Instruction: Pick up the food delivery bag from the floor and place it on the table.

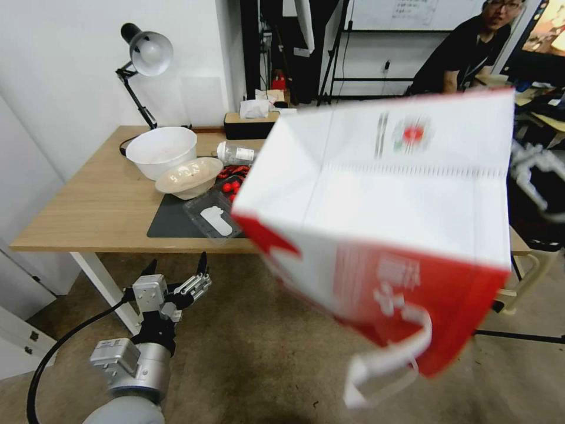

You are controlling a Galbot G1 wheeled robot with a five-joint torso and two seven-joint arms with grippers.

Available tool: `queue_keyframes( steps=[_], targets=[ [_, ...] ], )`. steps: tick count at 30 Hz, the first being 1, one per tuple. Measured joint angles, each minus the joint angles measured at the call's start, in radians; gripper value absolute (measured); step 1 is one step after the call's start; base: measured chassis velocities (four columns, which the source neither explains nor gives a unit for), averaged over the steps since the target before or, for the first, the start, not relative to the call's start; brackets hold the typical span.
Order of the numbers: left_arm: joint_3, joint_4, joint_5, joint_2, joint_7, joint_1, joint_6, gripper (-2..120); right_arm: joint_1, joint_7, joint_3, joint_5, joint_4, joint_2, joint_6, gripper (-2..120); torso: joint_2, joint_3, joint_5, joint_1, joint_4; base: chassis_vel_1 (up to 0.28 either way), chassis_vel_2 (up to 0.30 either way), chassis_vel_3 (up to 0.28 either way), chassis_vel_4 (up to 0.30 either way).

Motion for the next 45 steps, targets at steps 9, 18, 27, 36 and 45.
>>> queue_keyframes(
  steps=[9, 18, 27, 36, 45],
  targets=[
    [0.002, 0.002, 0.0, -0.002, -0.002, -0.003, -0.001, 100, 0.053, 0.14, -0.028, 0.035, 0.002, -0.022, 0.044, 0, 0.0, 0.0, -0.0001, 0.0, 0.0, 0.0, 0.0, 0.0, 0.0],
    [0.006, 0.018, 0.0, -0.003, -0.003, -0.009, -0.006, 100, 0.153, 0.43, -0.073, 0.066, -0.016, -0.072, 0.105, 0, -0.001, 0.0, -0.0002, 0.0, 0.0, 0.0, 0.0, 0.0, 0.0],
    [0.009, 0.032, -0.001, -0.002, -0.006, -0.013, -0.008, 100, 0.175, 0.642, -0.093, 0.053, -0.054, -0.091, 0.089, 0, -0.001, -0.001, 0.0001, -0.001, -0.0001, 0.0, 0.0, 0.0, 0.0],
    [0.007, 0.042, 0.0, -0.001, -0.006, -0.007, -0.025, 100, 0.192, 0.668, -0.115, 0.103, -0.102, -0.076, 0.051, 0, -0.001, -0.001, 0.0, -0.001, 0.0, 0.0, 0.0, 0.0, 0.0],
    [0.015, 0.042, 0.029, -0.012, -0.007, 0.008, -0.043, 100, 0.196, 0.639, -0.103, 0.19, -0.09, -0.07, 0.084, 0, -0.002, -0.001, -0.0001, -0.001, -0.0001, 0.0, 0.0, 0.0, 0.0]
  ],
)
